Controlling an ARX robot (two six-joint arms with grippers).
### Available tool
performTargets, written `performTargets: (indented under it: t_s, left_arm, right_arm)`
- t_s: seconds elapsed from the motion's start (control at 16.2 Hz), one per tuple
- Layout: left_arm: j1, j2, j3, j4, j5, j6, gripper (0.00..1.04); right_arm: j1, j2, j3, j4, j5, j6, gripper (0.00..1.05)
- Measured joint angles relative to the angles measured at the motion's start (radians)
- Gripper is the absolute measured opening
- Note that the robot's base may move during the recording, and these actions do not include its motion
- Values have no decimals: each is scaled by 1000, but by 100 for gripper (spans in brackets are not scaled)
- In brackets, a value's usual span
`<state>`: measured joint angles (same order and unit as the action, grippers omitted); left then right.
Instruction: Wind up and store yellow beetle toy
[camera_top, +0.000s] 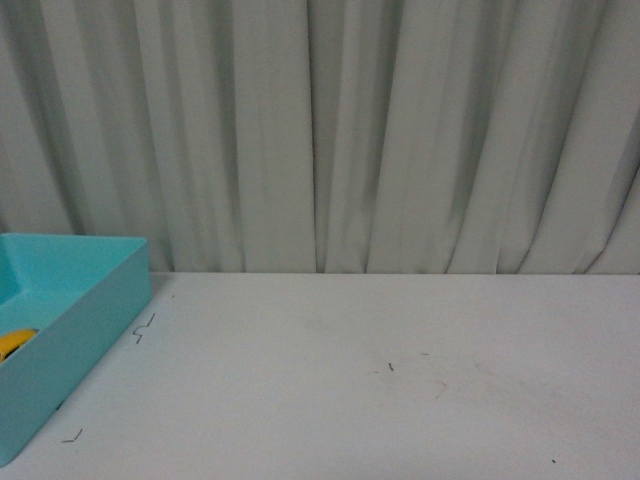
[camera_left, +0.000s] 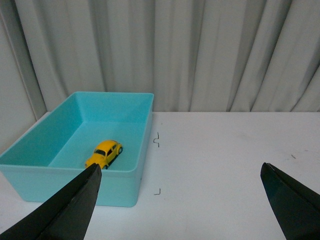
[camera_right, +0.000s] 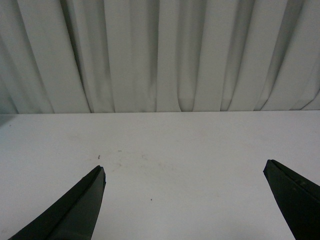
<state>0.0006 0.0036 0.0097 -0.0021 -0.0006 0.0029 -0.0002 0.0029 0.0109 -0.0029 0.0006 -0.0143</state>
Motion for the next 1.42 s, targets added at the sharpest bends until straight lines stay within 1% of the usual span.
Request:
performTargets:
  t_s: [1.42]
  left_arm:
    - [0, 0, 0, -2, 0, -3, 98]
  right_arm:
    - [0, 0, 0, -1, -1, 0, 98]
